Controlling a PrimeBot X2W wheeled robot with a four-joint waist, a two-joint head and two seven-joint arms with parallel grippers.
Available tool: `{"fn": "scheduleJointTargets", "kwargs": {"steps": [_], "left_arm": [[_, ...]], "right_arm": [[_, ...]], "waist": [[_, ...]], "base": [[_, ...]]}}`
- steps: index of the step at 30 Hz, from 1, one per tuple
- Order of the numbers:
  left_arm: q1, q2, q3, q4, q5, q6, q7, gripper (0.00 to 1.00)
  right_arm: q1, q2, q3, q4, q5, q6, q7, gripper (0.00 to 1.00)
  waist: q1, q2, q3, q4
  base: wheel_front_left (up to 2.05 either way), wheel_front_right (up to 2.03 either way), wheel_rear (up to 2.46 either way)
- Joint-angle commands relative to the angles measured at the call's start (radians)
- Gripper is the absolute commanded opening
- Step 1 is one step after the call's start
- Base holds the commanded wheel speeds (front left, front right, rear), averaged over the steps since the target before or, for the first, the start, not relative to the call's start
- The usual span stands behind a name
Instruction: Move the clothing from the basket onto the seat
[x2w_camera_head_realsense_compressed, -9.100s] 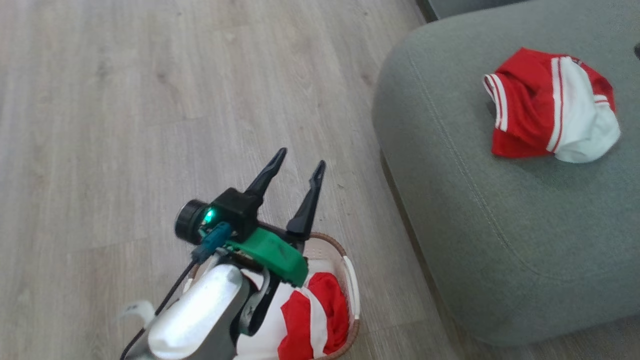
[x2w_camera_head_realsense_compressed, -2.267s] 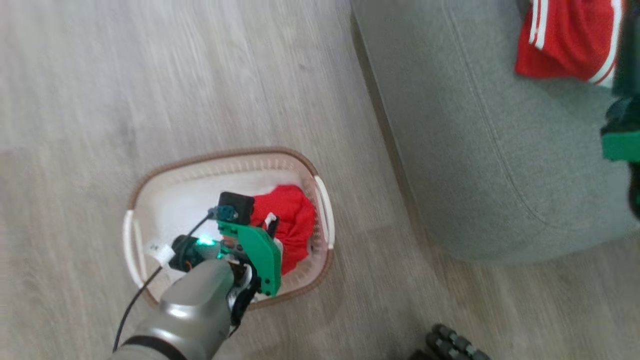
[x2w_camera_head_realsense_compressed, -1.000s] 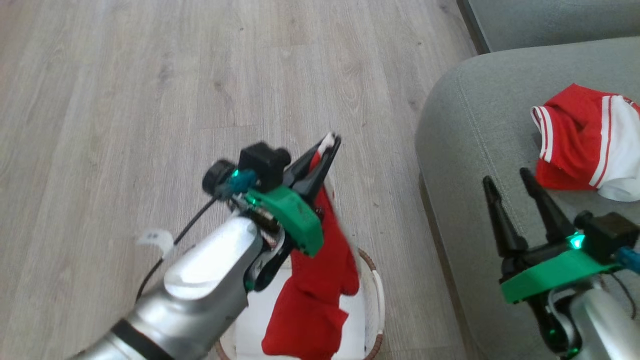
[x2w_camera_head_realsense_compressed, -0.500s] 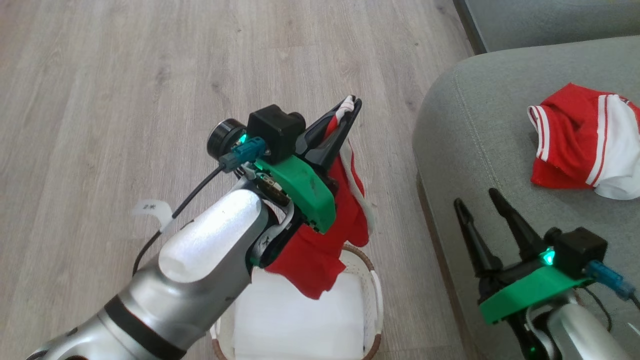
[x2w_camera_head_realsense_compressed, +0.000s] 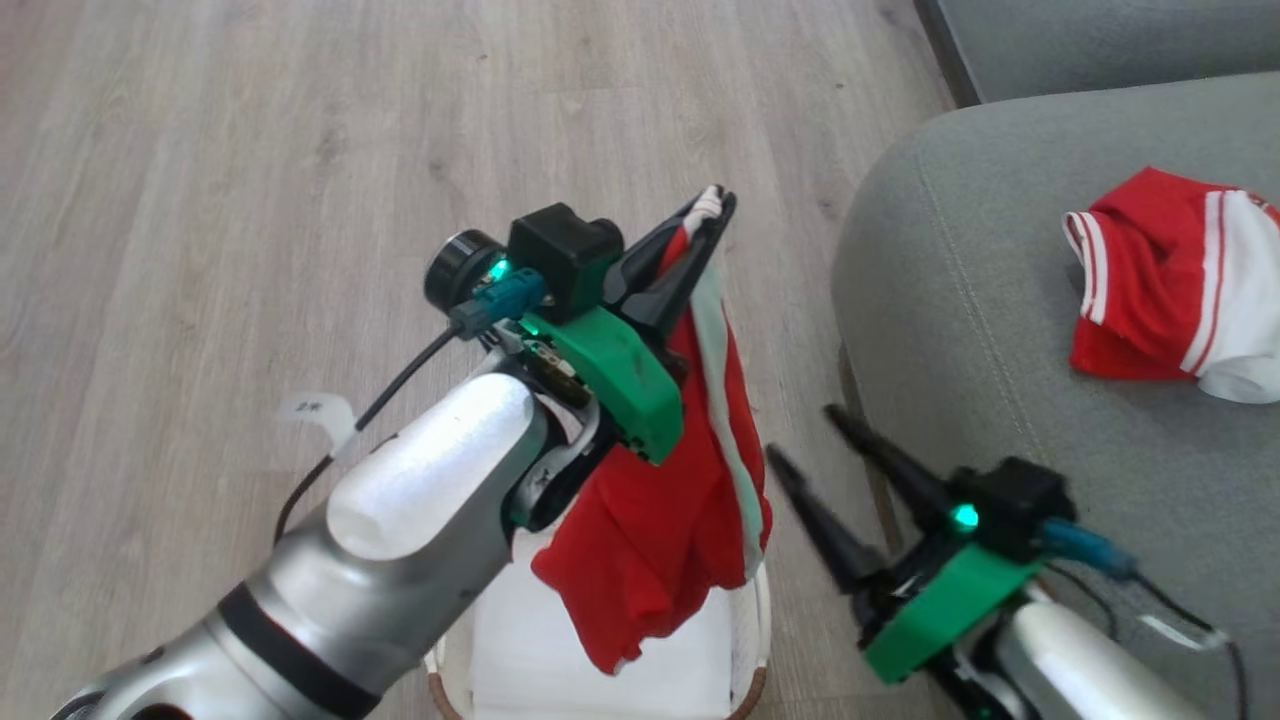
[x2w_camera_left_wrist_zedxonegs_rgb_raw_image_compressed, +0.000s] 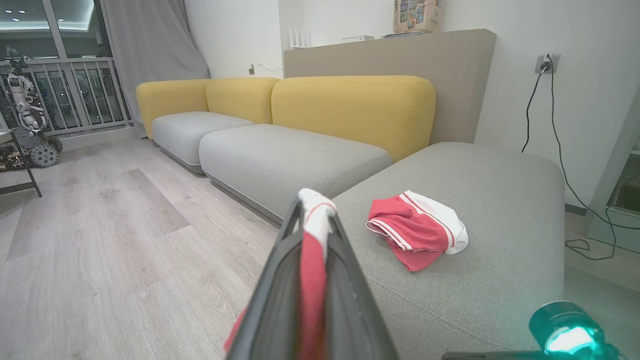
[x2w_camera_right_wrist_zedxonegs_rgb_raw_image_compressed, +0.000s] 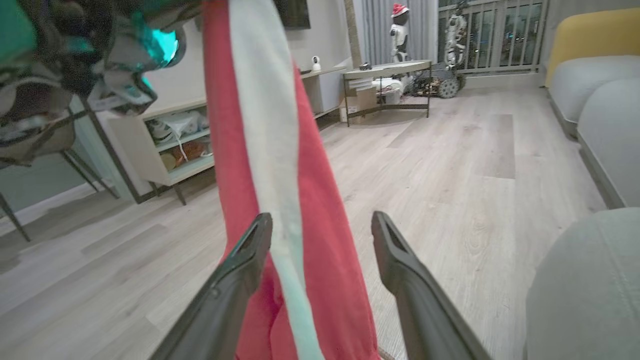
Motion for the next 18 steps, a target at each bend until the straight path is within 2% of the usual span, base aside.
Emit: {"fn": "scheduleJointTargets", "kwargs": {"steps": [1, 4, 9, 18], "left_arm": [[-0.080, 0.004, 0.034, -0.027, 0.000, 0.000, 0.004, 0.00], [-0.085, -0.008, 0.023, -0.028, -0.002, -0.006, 0.006, 0.00], [-0.088, -0.017, 0.011, -0.037, -0.004, -0.012, 0.011, 0.00], [-0.088, -0.031, -0.006, -0.049, -0.009, -0.019, 0.016, 0.00]], "right_arm": [[-0.054, -0.013, 0.043, -0.015, 0.005, 0.000, -0.006, 1.00], [-0.119, -0.005, 0.150, 0.059, 0.012, 0.000, -0.006, 1.00], [-0.203, 0.035, 0.242, 0.193, 0.020, 0.000, -0.006, 1.00], [-0.312, 0.101, 0.303, 0.376, 0.048, 0.000, -0.006, 1.00]], "waist": [[0.0001, -0.0001, -0.001, 0.008], [0.0001, -0.0001, -0.003, 0.028], [0.0001, -0.0001, -0.008, 0.050], [0.0001, -0.0001, -0.012, 0.084]], "base": [[0.00, 0.00, 0.00], [0.00, 0.00, 0.00], [0.00, 0.00, 0.00], [0.00, 0.00, 0.00]]}}
